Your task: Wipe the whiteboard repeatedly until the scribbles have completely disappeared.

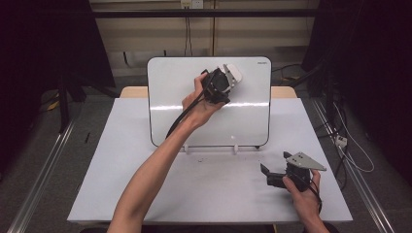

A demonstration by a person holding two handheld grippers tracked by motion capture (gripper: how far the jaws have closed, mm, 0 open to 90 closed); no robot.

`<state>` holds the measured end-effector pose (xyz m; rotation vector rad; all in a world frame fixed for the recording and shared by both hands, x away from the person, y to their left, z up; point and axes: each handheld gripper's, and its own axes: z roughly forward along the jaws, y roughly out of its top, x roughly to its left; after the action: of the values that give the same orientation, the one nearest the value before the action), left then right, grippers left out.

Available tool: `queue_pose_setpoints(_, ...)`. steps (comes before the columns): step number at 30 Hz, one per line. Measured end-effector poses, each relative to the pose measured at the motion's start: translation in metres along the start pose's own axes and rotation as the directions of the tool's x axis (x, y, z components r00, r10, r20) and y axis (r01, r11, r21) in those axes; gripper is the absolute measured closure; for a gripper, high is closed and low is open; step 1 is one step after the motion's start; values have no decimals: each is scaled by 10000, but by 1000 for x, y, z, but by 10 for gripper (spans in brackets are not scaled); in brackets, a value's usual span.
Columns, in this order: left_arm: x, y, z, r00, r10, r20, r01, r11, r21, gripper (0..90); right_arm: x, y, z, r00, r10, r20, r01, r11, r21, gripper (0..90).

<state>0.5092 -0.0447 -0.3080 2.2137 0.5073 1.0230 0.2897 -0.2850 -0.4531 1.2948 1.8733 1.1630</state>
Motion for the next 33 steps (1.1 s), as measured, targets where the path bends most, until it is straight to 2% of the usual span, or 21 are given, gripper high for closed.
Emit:
queue_pose_setpoints(7, 22, -20, -10, 9987, -446, -246, 449, 9989, 120, 311, 0, -1, -2, 10000, 50, 40, -51, 10000, 9, 52)
queue_pose_setpoints(13, 35, -43, -19, 9928, -1103, -468, 1107, 9938, 75, 311, 0, -1, -2, 10000, 33, 59, -33, 10000, 19, 52)
queue_pose_setpoints(15, 38, -50, -22, 9917, -1209, -445, 1216, 9925, 133, 311, 0, -1, -1, 10000, 38, 63, -38, 10000, 39, 52)
queue_pose_setpoints(17, 42, -55, -25, 9922, -1151, -472, 1164, 9929, 258, 311, 1, -1, -1, 10000, 37, 81, -37, 10000, 48, 52)
queue_pose_setpoints(19, 45, -59, -27, 9891, -1382, -500, 1396, 9899, 258, 311, 1, -1, -1, 10000, 31, 60, -31, 10000, 37, 52)
queue_pose_setpoints(20, 45, -59, -27, 9881, -1456, -504, 1470, 9888, 255, 310, 1, 0, -1, 10000, 18, 58, -18, 10000, 38, 53)
queue_pose_setpoints(23, 43, -55, -25, 9898, -1292, -596, 1318, 9904, 408, 311, 2, 0, 0, 10000, -41, 29, 41, 10000, 28, 52)
queue_pose_setpoints(27, 43, -53, -23, 9876, -1451, -593, 1482, 9876, 518, 311, 2, 0, 0, 10000, -31, 21, 31, 10000, 34, 52)
queue_pose_setpoints(33, 39, -45, -20, 9883, -1296, -804, 1339, 9896, 517, 311, 3, 2, 3, 10000, -85, -44, 85, 10000, 34, 52)
